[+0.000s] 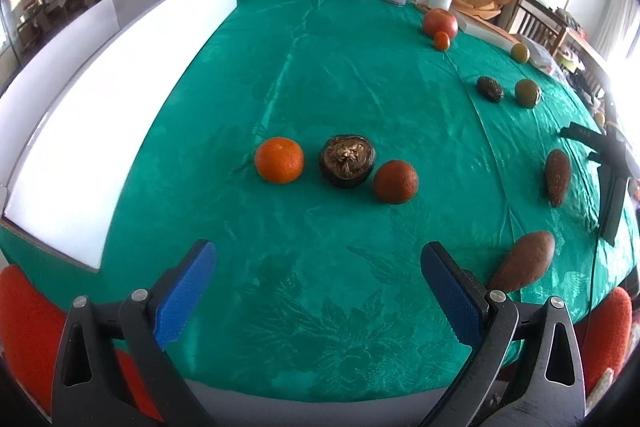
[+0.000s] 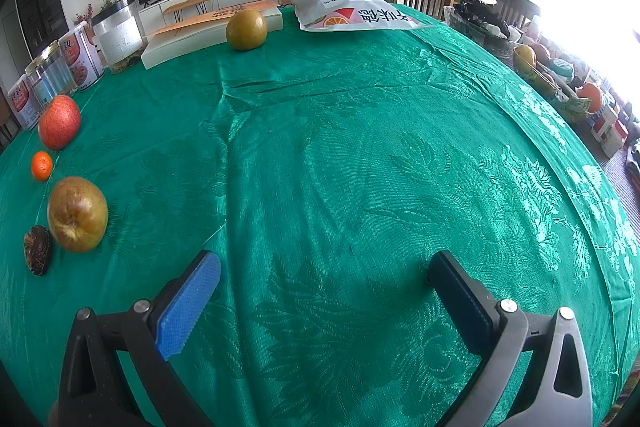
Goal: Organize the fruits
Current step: 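Approach the orange with the left tool while the right tool waits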
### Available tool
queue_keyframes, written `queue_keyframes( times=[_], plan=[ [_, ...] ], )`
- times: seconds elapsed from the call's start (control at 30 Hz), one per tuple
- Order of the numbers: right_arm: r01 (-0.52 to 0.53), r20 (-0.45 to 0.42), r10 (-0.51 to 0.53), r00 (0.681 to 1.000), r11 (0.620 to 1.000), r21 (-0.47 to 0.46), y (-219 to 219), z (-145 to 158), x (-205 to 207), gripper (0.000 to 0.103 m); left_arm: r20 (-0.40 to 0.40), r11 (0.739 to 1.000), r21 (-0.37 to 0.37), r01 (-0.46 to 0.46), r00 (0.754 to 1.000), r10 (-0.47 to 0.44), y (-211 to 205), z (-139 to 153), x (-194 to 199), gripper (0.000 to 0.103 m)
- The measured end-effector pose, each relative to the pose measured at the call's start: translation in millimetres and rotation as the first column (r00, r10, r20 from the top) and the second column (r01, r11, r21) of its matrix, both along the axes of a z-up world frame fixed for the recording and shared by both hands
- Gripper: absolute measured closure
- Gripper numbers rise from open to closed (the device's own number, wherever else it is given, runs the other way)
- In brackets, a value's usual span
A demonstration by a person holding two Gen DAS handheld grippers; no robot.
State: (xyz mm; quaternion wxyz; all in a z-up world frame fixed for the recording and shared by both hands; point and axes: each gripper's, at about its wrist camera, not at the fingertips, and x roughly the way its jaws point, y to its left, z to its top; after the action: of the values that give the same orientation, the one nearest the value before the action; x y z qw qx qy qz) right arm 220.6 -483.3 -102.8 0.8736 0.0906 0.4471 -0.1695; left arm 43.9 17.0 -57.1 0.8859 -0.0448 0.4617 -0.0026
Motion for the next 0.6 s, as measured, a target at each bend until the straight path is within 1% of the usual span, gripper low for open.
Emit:
queue_keyframes(
  times=[0.07,0.2,0.37,0.6],
  plan=[
    [0.0,0.0,0.0,1.0,1.0,0.0,0.4,0.0,-0.2,0.0,0.017,1.0,0.009,-0.011,1.0,0.01,2.0,2.2,-1.2,0.001],
    [0.0,0.0,0.0,1.0,1.0,0.0,-1.7,-0.2,0.9,0.0,-0.019,1.0,-0.002,-0.01,1.0,0.01,2.5,-4.2,3.2,0.001],
    [0.0,0.0,0.0,1.0,1.0,0.0,0.2,0.0,-0.1,0.0,0.0,1.0,0.007,-0.008,1.0,0.008,1.7,-1.6,0.4,0.001],
    [-0.001,0.0,0.001,1.0,1.0,0.0,-0.3,-0.1,0.3,0.0,-0.009,1.0,-0.002,-0.02,1.0,0.02,5.3,-2.7,0.7,0.001]
  ],
)
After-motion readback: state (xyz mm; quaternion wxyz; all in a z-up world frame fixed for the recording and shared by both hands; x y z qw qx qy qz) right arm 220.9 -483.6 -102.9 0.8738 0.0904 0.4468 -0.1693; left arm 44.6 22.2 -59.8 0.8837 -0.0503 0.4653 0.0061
